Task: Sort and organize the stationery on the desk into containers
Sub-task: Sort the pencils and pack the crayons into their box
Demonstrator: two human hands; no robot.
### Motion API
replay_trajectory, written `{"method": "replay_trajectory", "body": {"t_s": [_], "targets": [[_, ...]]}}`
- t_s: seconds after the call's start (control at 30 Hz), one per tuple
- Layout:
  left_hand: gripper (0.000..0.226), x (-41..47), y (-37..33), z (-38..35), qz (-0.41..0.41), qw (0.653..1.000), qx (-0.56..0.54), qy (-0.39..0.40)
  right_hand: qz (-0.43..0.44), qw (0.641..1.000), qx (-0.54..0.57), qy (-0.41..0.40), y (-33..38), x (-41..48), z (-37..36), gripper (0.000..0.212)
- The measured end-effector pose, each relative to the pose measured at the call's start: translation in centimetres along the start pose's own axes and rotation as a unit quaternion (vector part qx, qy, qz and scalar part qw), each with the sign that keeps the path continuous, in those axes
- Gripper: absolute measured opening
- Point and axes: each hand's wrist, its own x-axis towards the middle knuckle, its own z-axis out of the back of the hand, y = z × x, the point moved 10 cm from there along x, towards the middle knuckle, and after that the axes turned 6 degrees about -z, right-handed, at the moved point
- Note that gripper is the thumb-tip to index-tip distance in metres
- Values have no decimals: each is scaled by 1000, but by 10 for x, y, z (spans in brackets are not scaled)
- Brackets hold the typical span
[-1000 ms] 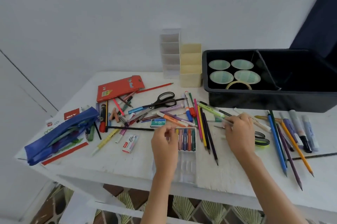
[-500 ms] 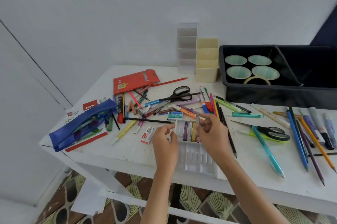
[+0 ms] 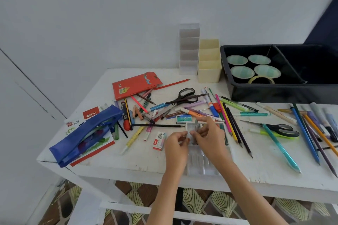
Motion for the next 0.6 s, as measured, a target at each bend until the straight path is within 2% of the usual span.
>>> {"method": "replay_trajectory", "body": {"t_s": [0.17,0.33,0.47,0.6], "targets": [[27,3,2,0,-5,1000,-10,23,64,977,-194,-61,-5,1,-11,41],[27,6,4,0,-14,999,-16,29,167,937,-254,-174,2,-14,-7,26],[27,7,2,-1,-25,999,-11,30,174,917,-308,-184,5,-15,-10,5],[23,14,-6,5,-38,999,22,7,166,899,-364,-176,4,-15,-12,4]]}}
